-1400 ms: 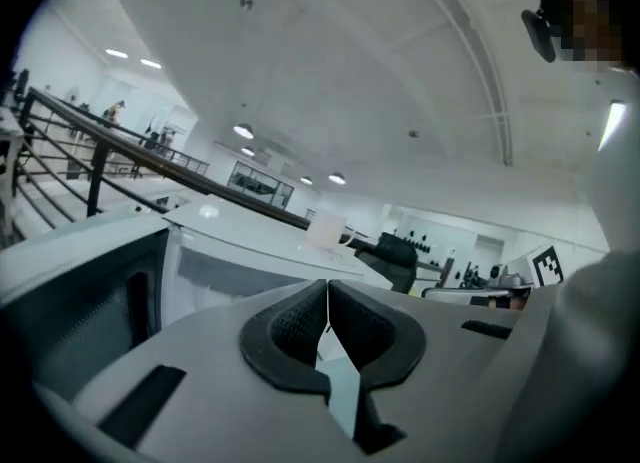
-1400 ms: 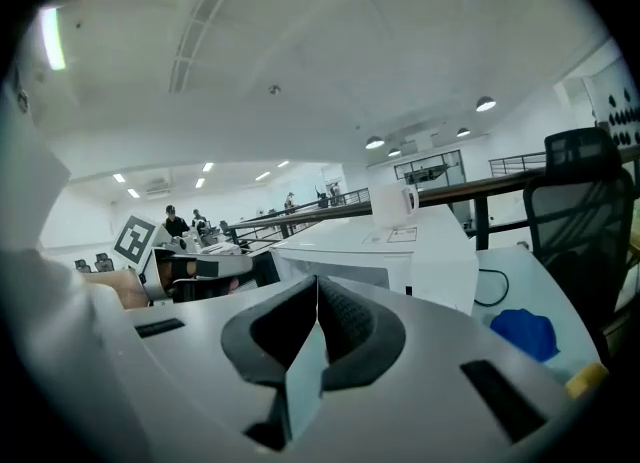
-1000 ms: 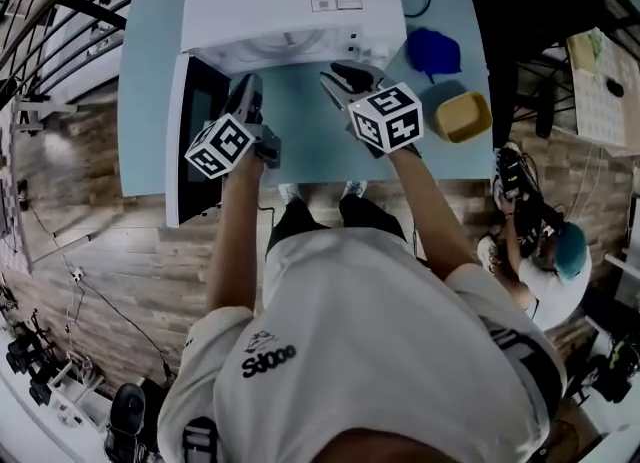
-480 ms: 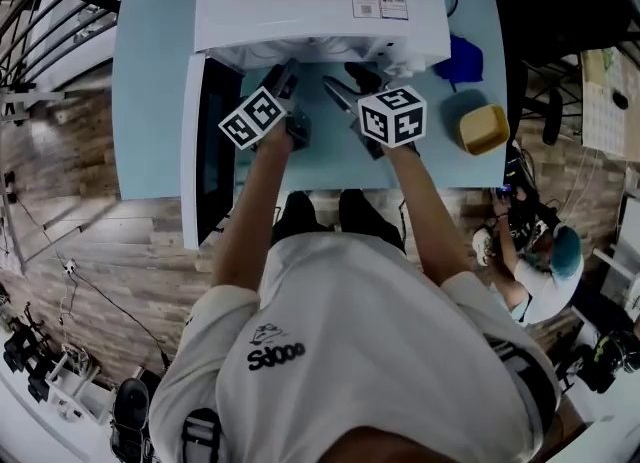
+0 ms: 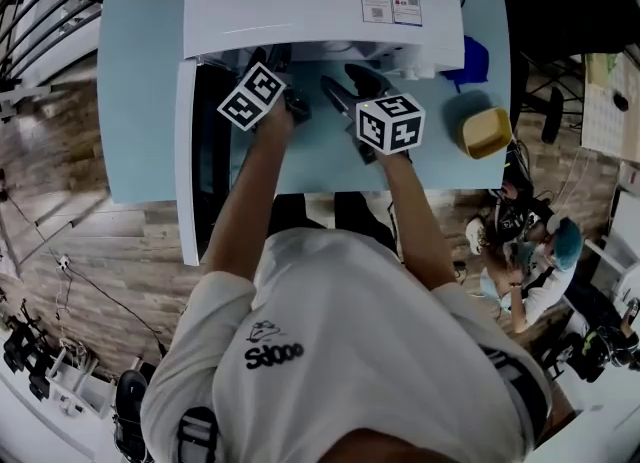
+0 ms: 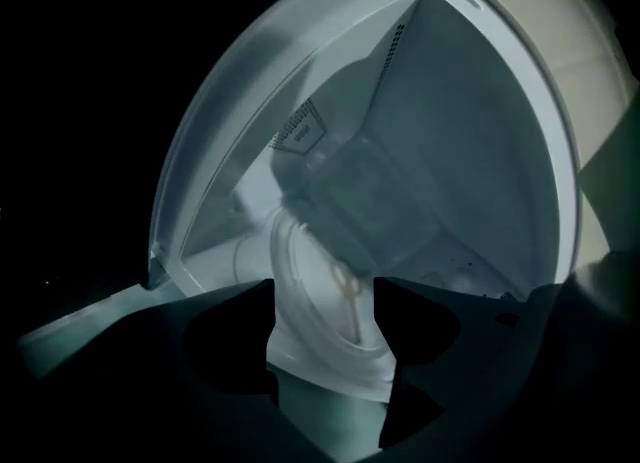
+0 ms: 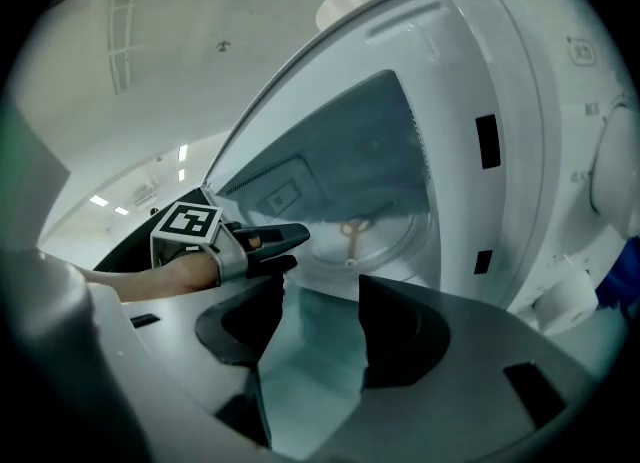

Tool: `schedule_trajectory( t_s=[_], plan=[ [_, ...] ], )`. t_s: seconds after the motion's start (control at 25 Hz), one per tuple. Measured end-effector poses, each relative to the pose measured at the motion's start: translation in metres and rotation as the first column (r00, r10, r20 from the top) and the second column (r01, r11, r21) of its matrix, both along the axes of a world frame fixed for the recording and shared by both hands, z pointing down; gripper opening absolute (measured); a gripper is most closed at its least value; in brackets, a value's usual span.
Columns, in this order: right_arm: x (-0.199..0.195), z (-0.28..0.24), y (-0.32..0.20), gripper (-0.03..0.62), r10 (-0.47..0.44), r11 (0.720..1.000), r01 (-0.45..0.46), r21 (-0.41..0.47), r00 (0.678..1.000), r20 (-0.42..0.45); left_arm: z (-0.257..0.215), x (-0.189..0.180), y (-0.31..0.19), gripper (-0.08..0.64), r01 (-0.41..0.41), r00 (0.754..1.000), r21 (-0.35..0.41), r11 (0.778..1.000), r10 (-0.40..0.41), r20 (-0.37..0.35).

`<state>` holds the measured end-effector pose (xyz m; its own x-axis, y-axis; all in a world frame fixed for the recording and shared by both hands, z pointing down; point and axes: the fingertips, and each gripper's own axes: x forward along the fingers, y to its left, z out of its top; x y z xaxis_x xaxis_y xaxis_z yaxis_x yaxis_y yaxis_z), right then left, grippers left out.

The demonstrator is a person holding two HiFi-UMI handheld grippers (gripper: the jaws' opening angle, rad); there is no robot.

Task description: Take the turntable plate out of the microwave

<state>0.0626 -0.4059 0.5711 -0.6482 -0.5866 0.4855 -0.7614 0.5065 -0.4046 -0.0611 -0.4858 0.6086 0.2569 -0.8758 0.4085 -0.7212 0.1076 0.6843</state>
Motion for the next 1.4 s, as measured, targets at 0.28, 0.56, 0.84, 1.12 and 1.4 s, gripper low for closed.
schedule_trajectory(
  t_s=[0.28,0.56,0.84,1.12,1.4],
  plan=[
    [0.0,0.003,-0.016,0.204,0.044,0.999,-0.043,-0.013,0.998,0.037,0.003,0.0,-0.01,0.302,0.197,0.943,-0.136,0.971,-0.225,-0.245],
    [-0.009,0.005,-0.027,0.214,0.179,0.981,-0.147,-0.13,0.94,0.289,0.012,-0.004,-0.004,0.18,0.157,0.883,-0.185,0.97,-0.222,-0.413],
    [-0.013,0.032,-0.047,0.228,0.317,0.937,-0.233,-0.262,0.88,0.352,0.005,0.008,0.002,0.173,0.071,0.888,-0.161,0.984,-0.136,-0.439],
    [-0.008,0.039,-0.07,0.229,0.436,0.891,-0.311,-0.33,0.788,0.434,-0.017,0.004,0.0,0.172,0.094,0.874,-0.083,0.992,-0.122,-0.47],
    [-0.012,0.031,-0.099,0.224,0.538,0.84,-0.332,-0.43,0.614,0.577,-0.029,0.008,0.002,0.165,0.069,0.864,-0.054,0.996,-0.087,-0.496]
  ],
)
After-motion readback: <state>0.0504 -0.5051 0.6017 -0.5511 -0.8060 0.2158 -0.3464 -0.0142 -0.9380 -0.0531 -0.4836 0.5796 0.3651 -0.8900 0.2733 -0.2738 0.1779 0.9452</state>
